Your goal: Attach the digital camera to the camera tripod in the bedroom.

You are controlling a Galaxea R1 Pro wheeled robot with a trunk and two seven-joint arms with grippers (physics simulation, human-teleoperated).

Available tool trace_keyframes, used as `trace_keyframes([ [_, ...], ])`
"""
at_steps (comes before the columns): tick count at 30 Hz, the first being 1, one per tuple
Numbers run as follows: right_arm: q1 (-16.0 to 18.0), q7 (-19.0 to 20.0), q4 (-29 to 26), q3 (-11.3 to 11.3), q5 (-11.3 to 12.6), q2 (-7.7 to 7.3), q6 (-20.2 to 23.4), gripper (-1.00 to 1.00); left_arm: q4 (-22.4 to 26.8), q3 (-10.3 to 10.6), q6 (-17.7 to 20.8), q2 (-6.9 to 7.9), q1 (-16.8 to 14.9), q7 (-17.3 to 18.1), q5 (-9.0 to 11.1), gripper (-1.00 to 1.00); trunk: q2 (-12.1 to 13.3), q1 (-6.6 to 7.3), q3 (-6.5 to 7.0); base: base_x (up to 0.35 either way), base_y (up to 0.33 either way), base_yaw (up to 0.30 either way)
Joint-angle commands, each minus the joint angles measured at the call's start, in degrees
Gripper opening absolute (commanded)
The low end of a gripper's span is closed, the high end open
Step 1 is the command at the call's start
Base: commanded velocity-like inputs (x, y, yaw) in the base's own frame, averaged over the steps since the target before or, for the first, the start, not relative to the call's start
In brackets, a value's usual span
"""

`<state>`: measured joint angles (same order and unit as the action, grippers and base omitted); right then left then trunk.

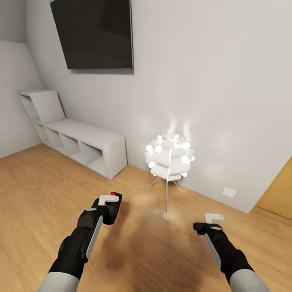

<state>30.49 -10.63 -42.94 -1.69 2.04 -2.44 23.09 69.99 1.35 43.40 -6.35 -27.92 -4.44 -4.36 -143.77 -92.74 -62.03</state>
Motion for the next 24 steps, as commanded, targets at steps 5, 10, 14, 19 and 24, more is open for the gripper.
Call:
trace_keyframes([
  [5,0.0,-0.1,-1.5,-0.1,0.2,-0.28,3.1,1.0,0.1,0.1,0.3,-0.05,0.0,-1.0,-0.4,-1.0,0.0,0.14,1.06,0.0,0.0,0.0],
  [10,0.0,-0.1,-1.7,-0.1,0.2,-0.35,4.6,1.0,0.1,0.1,0.3,-0.1,0.0,-1.4,-0.3,-1.0,0.1,0.27,2.17,0.0,0.0,0.0],
  [14,0.0,-0.2,-1.8,-0.1,0.1,-0.36,4.9,1.0,0.1,0.1,0.3,-0.11,0.0,-1.5,-0.3,-1.0,0.2,0.37,3.05,0.0,0.0,0.0],
  [19,0.0,-0.2,-1.8,0.1,-0.5,-0.28,5.2,1.0,-0.9,0.0,0.3,-0.07,0.0,-1.5,-0.3,-1.0,0.2,0.5,4.16,0.0,0.0,0.0],
  [24,0.0,-0.2,-1.8,0.1,-0.5,-0.21,5.2,1.0,-1.5,0.0,0.3,-0.12,0.0,-1.6,-0.4,-1.0,0.3,0.63,5.27,0.0,0.0,0.0],
])
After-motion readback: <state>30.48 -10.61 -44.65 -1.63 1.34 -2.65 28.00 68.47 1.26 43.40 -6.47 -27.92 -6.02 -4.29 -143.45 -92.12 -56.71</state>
